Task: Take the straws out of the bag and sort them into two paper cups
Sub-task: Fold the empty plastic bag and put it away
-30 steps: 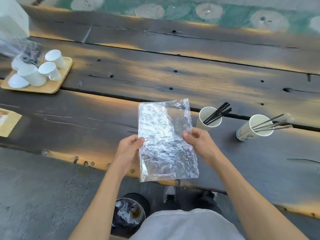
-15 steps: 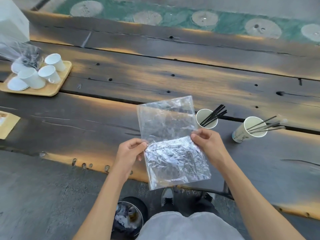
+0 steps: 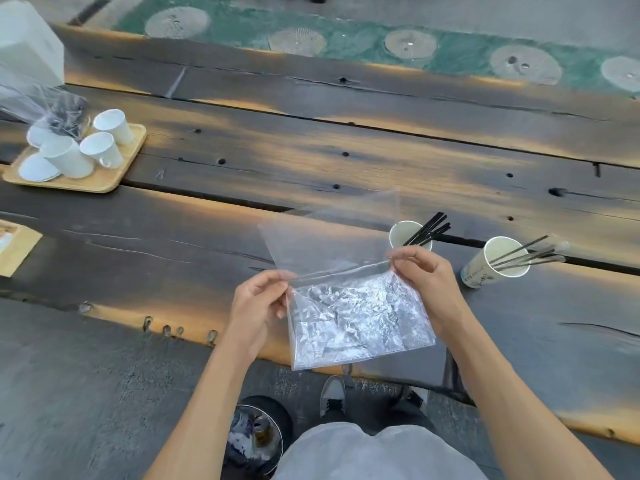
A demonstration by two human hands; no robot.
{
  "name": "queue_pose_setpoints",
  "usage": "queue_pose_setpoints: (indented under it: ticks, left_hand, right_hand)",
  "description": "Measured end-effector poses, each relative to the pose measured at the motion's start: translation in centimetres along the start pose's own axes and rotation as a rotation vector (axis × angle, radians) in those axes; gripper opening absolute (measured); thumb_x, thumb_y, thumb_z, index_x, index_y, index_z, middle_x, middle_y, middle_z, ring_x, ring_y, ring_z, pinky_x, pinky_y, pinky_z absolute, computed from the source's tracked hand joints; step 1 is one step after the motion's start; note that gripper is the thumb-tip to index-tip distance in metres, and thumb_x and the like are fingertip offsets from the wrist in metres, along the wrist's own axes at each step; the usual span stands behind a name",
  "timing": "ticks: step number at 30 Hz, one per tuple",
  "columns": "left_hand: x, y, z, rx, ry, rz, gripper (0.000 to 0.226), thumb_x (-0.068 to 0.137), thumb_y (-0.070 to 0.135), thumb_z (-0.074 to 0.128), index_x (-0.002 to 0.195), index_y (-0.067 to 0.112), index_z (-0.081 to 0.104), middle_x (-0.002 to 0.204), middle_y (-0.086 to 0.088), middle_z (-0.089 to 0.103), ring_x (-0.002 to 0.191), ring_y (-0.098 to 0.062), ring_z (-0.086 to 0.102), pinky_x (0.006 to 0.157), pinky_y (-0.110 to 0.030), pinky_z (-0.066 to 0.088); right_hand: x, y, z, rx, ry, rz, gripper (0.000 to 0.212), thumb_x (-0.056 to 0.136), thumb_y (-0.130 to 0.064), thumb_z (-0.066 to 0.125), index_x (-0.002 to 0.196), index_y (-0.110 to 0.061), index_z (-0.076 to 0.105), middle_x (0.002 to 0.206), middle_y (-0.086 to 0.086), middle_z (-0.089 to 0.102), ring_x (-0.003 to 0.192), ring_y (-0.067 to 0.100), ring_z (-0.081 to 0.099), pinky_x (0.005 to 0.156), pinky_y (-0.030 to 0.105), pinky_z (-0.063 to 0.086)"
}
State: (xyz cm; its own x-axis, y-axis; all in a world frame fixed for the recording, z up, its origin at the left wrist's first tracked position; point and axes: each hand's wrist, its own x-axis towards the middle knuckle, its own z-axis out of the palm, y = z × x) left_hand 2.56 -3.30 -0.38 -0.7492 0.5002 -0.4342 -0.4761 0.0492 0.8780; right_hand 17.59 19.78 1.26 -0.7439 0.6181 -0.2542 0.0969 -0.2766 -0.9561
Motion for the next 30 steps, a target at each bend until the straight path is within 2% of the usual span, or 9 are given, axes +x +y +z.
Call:
queue_pose_setpoints:
  ticks: [4, 9, 12, 17, 21, 23, 25, 27, 30]
  left_hand:
    - [-0.1, 0.5, 0.5, 0.002, 0.051, 0.014, 0.019, 0.093, -0.005, 0.058, 0.089, 0.003, 0.075, 0.081, -0.009, 0.070, 0.074, -0.019, 0.062, 0.066, -0.030, 0.049]
    - [-0.6, 0.8, 0.6, 0.046, 0.088, 0.028, 0.029, 0.097, -0.003, 0.050, 0.085, 0.006, 0.075, 0.086, -0.008, 0.073, 0.084, -0.026, 0.063, 0.080, -0.042, 0.050]
    - [-1.1, 0.5, 0.4, 0.134, 0.090, 0.076, 0.015, 0.089, -0.001, 0.066, 0.093, 0.013, 0.071, 0.089, -0.005, 0.070, 0.079, -0.023, 0.065, 0.083, -0.044, 0.053]
    - [-1.9, 0.0, 0.7, 0.075, 0.165, 0.127, 0.039, 0.084, -0.002, 0.070, 0.108, 0.027, 0.062, 0.104, -0.020, 0.068, 0.083, -0.030, 0.068, 0.088, -0.050, 0.053]
    - [-3.1, 0.0, 1.5, -0.019, 0.301, 0.139, 0.041, 0.086, -0.008, 0.066, 0.115, 0.020, 0.059, 0.104, -0.018, 0.071, 0.084, -0.028, 0.068, 0.084, -0.047, 0.055]
    - [-3.5, -0.3, 1.5, -0.079, 0.374, 0.123, 0.041, 0.087, -0.006, 0.067, 0.118, 0.020, 0.058, 0.107, -0.017, 0.071, 0.085, -0.025, 0.068, 0.084, -0.047, 0.055]
    - [-4.2, -0.7, 1.1, -0.155, 0.377, 0.068, 0.044, 0.088, 0.001, 0.071, 0.125, 0.021, 0.056, 0.104, -0.013, 0.073, 0.089, -0.023, 0.068, 0.087, -0.044, 0.054]
    - [-5.4, -1.2, 0.9, -0.174, 0.331, -0.020, 0.043, 0.088, 0.009, 0.072, 0.127, 0.017, 0.058, 0.107, -0.008, 0.076, 0.099, -0.026, 0.071, 0.090, -0.043, 0.055]
    - [-7.8, -2.8, 0.8, -0.079, 0.312, -0.098, 0.021, 0.090, 0.008, 0.070, 0.110, 0.002, 0.069, 0.107, -0.014, 0.076, 0.105, -0.035, 0.070, 0.094, -0.045, 0.055]
  right_hand:
    - [0.0, -0.3, 0.1, 0.068, -0.022, 0.031, 0.023, 0.091, 0.012, 0.050, 0.084, 0.004, 0.070, 0.079, 0.006, 0.070, 0.078, 0.014, 0.063, 0.077, 0.020, 0.051]
    - [-0.4, -0.4, 0.4, 0.070, -0.046, 0.049, 0.029, 0.094, 0.004, 0.048, 0.073, -0.008, 0.065, 0.074, 0.001, 0.063, 0.076, 0.016, 0.053, 0.079, 0.027, 0.044]
    - [-0.4, 0.2, 0.8, 0.032, -0.041, 0.054, 0.016, 0.091, 0.002, 0.061, 0.090, -0.013, 0.057, 0.075, 0.000, 0.056, 0.067, 0.013, 0.052, 0.069, 0.028, 0.042]
    - [0.1, 0.7, 1.3, 0.059, 0.014, 0.058, 0.029, 0.086, 0.006, 0.067, 0.112, -0.006, 0.060, 0.075, 0.006, 0.060, 0.066, 0.015, 0.059, 0.071, 0.027, 0.048]
    - [0.1, 1.0, 1.0, -0.046, -0.266, 0.251, 0.038, 0.082, -0.021, 0.078, 0.115, -0.006, 0.067, 0.114, 0.018, 0.072, 0.102, 0.029, 0.070, 0.093, 0.046, 0.054]
    - [0.1, 1.2, 1.2, -0.140, -0.360, 0.250, 0.022, 0.084, -0.014, 0.076, 0.102, -0.001, 0.071, 0.099, 0.018, 0.075, 0.088, 0.024, 0.072, 0.081, 0.044, 0.058]
    - [0.2, 1.2, 1.8, -0.121, -0.325, 0.224, 0.004, 0.091, -0.001, 0.066, 0.091, 0.000, 0.070, 0.079, 0.006, 0.075, 0.071, 0.016, 0.069, 0.066, 0.031, 0.055]
    - [0.7, 1.2, 2.3, -0.071, -0.332, 0.242, 0.008, 0.094, 0.002, 0.060, 0.094, 0.001, 0.068, 0.083, 0.004, 0.075, 0.076, 0.017, 0.071, 0.068, 0.029, 0.056]
    - [1.3, 1.3, 3.6, -0.097, -0.408, 0.268, 0.012, 0.096, -0.001, 0.058, 0.102, 0.005, 0.066, 0.096, 0.010, 0.077, 0.086, 0.026, 0.073, 0.073, 0.037, 0.059]
